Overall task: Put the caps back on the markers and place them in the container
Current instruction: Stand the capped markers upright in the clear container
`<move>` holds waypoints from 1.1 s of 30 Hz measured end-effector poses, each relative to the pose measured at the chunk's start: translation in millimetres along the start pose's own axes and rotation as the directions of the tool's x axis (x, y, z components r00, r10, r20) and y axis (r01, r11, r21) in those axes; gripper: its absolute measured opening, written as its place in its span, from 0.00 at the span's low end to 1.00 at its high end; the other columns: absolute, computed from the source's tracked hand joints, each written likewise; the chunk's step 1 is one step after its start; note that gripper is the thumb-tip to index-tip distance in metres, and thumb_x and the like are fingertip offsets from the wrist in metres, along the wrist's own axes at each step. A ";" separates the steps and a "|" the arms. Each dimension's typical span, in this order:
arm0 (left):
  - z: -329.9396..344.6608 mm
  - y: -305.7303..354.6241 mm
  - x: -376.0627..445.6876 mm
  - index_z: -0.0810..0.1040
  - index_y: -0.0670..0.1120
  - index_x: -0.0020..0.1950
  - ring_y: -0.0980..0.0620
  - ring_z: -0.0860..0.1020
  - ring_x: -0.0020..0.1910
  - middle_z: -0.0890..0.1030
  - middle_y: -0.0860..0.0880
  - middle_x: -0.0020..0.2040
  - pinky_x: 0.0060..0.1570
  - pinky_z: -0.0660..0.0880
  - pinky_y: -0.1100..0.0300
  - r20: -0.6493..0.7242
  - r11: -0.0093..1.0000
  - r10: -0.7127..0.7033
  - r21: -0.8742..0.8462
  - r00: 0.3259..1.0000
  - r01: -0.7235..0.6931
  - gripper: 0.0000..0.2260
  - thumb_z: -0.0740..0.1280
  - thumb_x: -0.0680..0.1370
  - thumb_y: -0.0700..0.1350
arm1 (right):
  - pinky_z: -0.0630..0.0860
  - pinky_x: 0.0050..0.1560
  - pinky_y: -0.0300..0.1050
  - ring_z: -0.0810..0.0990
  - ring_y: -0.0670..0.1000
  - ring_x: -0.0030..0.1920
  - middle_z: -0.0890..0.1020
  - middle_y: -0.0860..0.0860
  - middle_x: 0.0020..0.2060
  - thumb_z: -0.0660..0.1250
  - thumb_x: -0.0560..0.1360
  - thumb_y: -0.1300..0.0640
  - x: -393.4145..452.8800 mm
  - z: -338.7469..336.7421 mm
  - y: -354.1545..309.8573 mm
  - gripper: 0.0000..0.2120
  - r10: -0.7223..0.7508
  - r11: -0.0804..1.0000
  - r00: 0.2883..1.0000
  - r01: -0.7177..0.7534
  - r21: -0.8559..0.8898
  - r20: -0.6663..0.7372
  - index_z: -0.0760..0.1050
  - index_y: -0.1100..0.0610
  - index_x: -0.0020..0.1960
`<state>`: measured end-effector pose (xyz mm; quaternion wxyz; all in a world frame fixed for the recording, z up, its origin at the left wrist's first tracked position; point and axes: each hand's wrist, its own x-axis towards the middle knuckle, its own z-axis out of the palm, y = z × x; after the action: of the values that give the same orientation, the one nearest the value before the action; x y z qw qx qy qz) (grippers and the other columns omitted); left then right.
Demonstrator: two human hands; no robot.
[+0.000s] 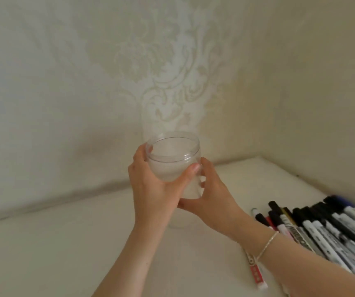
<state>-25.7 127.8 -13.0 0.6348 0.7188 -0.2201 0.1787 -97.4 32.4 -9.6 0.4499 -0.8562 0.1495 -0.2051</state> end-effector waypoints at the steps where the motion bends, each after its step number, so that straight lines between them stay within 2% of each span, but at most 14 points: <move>1: 11.4 2.7 -1.8 0.64 0.54 0.69 0.57 0.67 0.65 0.69 0.59 0.61 0.60 0.68 0.63 0.019 1.000 0.006 -0.013 1.000 -0.006 0.44 0.76 0.57 0.65 | 0.67 0.67 0.44 0.66 0.47 0.68 0.65 0.47 0.70 0.79 0.61 0.47 -0.1 -9.2 6.4 0.52 0.012 1.000 1.000 -0.012 -0.001 -0.019 0.51 0.48 0.75; 3: 30.9 7.7 -4.1 0.64 0.56 0.68 0.60 0.68 0.63 0.70 0.61 0.60 0.60 0.68 0.65 0.059 0.999 0.017 -0.042 0.998 -0.015 0.44 0.75 0.57 0.67 | 0.68 0.67 0.46 0.67 0.47 0.67 0.66 0.47 0.68 0.80 0.61 0.47 -0.5 -24.1 17.8 0.51 0.039 0.999 0.998 -0.039 0.008 -0.051 0.52 0.48 0.74; 7: 57.0 12.2 -6.6 0.63 0.53 0.70 0.66 0.69 0.63 0.70 0.59 0.63 0.60 0.65 0.72 0.116 0.993 0.040 -0.113 0.992 -0.027 0.43 0.79 0.60 0.60 | 0.69 0.66 0.46 0.67 0.45 0.66 0.66 0.46 0.68 0.79 0.61 0.47 -1.4 -42.6 31.1 0.51 0.075 0.997 0.995 -0.073 0.028 -0.066 0.52 0.48 0.74; 12: 70.1 10.1 -11.0 0.62 0.51 0.70 0.64 0.69 0.65 0.69 0.58 0.64 0.64 0.67 0.66 0.147 0.990 0.058 -0.139 0.987 -0.038 0.45 0.79 0.60 0.61 | 0.69 0.65 0.46 0.66 0.44 0.66 0.66 0.44 0.65 0.79 0.60 0.45 -4.3 -55.4 41.3 0.49 0.073 0.997 0.995 -0.071 0.020 -0.069 0.52 0.44 0.71; 16: 76.9 11.4 -14.2 0.61 0.50 0.71 0.62 0.69 0.65 0.69 0.57 0.64 0.66 0.68 0.65 0.143 0.988 0.066 -0.147 0.988 -0.045 0.46 0.76 0.59 0.63 | 0.67 0.59 0.38 0.67 0.43 0.64 0.64 0.40 0.59 0.78 0.62 0.45 -6.1 -61.5 46.3 0.47 0.051 0.999 0.997 -0.051 0.014 -0.058 0.51 0.43 0.70; 20: 82.2 10.6 -15.9 0.59 0.46 0.73 0.60 0.69 0.66 0.68 0.53 0.66 0.67 0.68 0.61 0.135 0.988 0.072 -0.147 0.988 -0.051 0.49 0.74 0.60 0.64 | 0.68 0.62 0.39 0.66 0.45 0.67 0.64 0.43 0.66 0.78 0.63 0.47 -5.2 -64.7 50.0 0.51 0.049 0.999 0.998 -0.049 -0.010 -0.027 0.47 0.45 0.74; 22: 83.7 10.1 -16.5 0.58 0.46 0.74 0.60 0.68 0.67 0.67 0.52 0.67 0.68 0.68 0.59 0.127 0.988 0.072 -0.142 0.989 -0.054 0.49 0.74 0.60 0.64 | 0.67 0.65 0.44 0.63 0.49 0.70 0.59 0.46 0.70 0.77 0.64 0.47 -5.7 -70.9 50.1 0.56 0.090 0.987 0.993 -0.078 -0.137 0.081 0.39 0.45 0.76; 23: 84.2 9.5 -16.7 0.58 0.46 0.75 0.61 0.67 0.67 0.67 0.51 0.68 0.69 0.67 0.58 0.123 0.989 0.070 -0.142 0.990 -0.052 0.50 0.74 0.60 0.65 | 0.66 0.67 0.48 0.61 0.51 0.71 0.56 0.48 0.72 0.76 0.65 0.46 -6.4 -75.8 50.0 0.58 0.140 0.947 0.980 -0.090 -0.307 0.144 0.34 0.46 0.76; 25: 84.9 9.1 -17.3 0.57 0.47 0.75 0.61 0.66 0.68 0.66 0.51 0.68 0.70 0.66 0.57 0.122 0.989 0.064 -0.144 0.990 -0.046 0.50 0.73 0.60 0.65 | 0.59 0.71 0.54 0.55 0.57 0.73 0.49 0.54 0.75 0.71 0.66 0.38 -8.6 -87.5 51.8 0.59 0.290 0.711 0.945 -0.109 -0.694 0.149 0.29 0.52 0.75; 27: 85.1 9.3 -17.8 0.57 0.47 0.75 0.59 0.66 0.69 0.65 0.50 0.69 0.70 0.66 0.55 0.130 0.988 0.061 -0.148 0.990 -0.042 0.51 0.73 0.60 0.65 | 0.56 0.71 0.57 0.54 0.62 0.73 0.49 0.60 0.75 0.62 0.68 0.30 -11.8 -96.1 53.4 0.57 0.398 0.461 0.915 -0.138 -0.876 0.065 0.29 0.56 0.75; 28: 85.1 9.5 -18.2 0.57 0.47 0.76 0.59 0.66 0.69 0.65 0.50 0.69 0.70 0.67 0.53 0.135 0.988 0.060 -0.151 0.989 -0.040 0.51 0.73 0.60 0.65 | 0.57 0.70 0.57 0.55 0.62 0.72 0.51 0.62 0.74 0.59 0.69 0.28 -13.4 -98.2 53.0 0.56 0.448 0.385 0.893 -0.153 -0.910 0.040 0.29 0.56 0.75; 30: 84.9 9.4 -18.1 0.57 0.47 0.76 0.59 0.66 0.69 0.65 0.51 0.69 0.70 0.67 0.52 0.144 0.987 0.058 -0.158 0.988 -0.035 0.50 0.74 0.60 0.65 | 0.63 0.67 0.58 0.59 0.62 0.71 0.56 0.62 0.72 0.56 0.69 0.26 -15.0 -99.1 54.2 0.54 0.548 0.316 0.836 -0.179 -0.932 0.025 0.30 0.55 0.76; 33: 83.8 8.7 -17.2 0.56 0.48 0.75 0.59 0.66 0.69 0.65 0.52 0.69 0.70 0.67 0.51 0.159 0.989 0.055 -0.148 0.986 -0.031 0.50 0.74 0.60 0.65 | 0.68 0.64 0.55 0.62 0.61 0.70 0.56 0.61 0.72 0.58 0.70 0.29 -13.3 -101.2 60.1 0.52 0.630 0.350 0.775 -0.230 -0.908 0.046 0.34 0.56 0.76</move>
<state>-46.7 45.4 -25.9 0.6613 0.6780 -0.2990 0.1166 -162.4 -66.6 -10.8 0.0137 -0.9090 0.3636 0.2032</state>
